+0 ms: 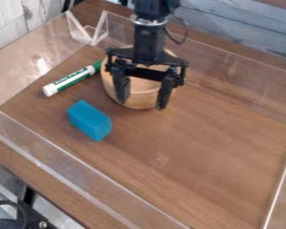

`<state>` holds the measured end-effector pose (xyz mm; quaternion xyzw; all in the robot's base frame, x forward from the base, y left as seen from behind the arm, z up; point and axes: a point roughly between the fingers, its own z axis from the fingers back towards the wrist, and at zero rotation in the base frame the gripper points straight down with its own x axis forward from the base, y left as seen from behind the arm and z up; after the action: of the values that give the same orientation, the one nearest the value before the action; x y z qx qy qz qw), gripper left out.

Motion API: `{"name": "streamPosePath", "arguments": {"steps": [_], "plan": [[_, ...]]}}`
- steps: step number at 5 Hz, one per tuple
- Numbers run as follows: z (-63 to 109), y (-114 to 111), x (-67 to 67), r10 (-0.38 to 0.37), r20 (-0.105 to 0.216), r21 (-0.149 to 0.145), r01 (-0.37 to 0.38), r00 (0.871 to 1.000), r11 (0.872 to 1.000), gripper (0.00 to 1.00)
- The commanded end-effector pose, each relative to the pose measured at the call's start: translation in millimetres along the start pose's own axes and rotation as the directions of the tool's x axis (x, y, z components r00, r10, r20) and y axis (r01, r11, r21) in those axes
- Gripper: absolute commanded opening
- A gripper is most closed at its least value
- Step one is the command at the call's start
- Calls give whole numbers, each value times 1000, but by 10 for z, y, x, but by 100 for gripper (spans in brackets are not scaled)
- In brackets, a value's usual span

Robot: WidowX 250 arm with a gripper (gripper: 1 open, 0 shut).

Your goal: Put the blue block in the brown bowl

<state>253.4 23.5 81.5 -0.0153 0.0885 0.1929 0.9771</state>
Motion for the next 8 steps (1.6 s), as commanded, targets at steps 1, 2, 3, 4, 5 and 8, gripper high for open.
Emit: {"name": "streamPosePath", "arguments": {"steps": [1,2,3,4,5,8], "plan": [[105,123,-4,148,58,-58,-145,987,988,100],[149,294,51,284,41,-110,-279,958,954,100],[154,462,49,363,41,-140,-354,931,925,100],[124,524,15,392,38,-151,-383,919,911,100],[78,579,1,433,31,-164,-423,901,891,100],[-68,714,34,506,26,-191,-493,862,849,100]]}}
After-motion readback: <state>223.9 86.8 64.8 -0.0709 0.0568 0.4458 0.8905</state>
